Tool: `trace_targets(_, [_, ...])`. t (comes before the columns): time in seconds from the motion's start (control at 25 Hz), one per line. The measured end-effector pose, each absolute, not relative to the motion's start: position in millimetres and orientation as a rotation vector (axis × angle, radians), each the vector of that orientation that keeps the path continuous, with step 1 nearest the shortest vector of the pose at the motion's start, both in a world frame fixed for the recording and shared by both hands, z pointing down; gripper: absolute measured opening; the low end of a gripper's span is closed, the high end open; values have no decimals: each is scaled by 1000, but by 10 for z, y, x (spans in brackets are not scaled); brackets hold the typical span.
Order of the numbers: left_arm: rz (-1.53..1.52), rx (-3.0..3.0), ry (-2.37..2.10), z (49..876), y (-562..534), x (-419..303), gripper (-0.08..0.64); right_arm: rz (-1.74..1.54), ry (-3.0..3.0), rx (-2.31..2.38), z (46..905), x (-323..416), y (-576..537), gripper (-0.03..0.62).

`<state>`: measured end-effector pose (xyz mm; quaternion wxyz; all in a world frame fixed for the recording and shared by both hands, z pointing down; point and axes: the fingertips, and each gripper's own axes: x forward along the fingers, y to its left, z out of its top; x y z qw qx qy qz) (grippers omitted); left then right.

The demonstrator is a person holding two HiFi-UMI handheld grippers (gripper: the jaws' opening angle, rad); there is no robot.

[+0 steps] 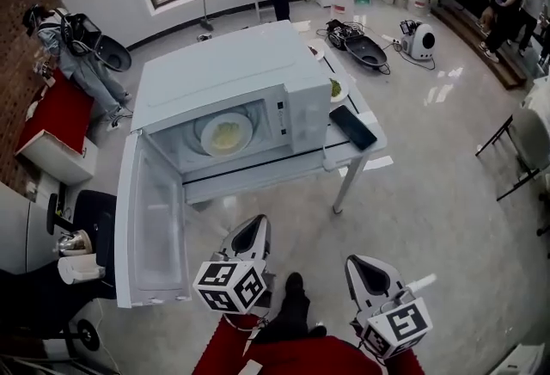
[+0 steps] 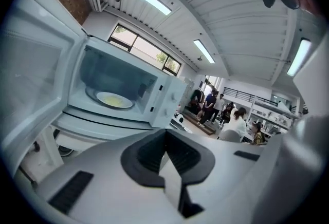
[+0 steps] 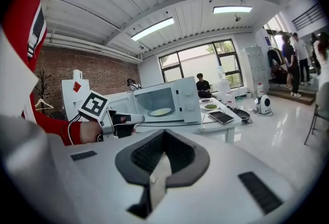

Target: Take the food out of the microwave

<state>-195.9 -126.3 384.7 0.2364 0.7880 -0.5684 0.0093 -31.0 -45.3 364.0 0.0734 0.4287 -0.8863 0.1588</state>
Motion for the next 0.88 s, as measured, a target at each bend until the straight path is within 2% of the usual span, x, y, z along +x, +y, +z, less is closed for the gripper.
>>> trace_targets(0.32, [-65, 2018, -1576, 3940, -1877, -2455, 8, 500, -2644, 1140, 3535, -917, -1069, 11])
trace_targets(0.68, [-275, 1774, -1527, 4235, -2318, -2904, 11, 406, -2684, 1042, 3663, -1232, -1500, 11])
trace_targets(0.88, [-383, 1662, -1472, 4360, -2497, -2986, 55, 515, -2610, 1020, 3763, -1312, -1591, 11])
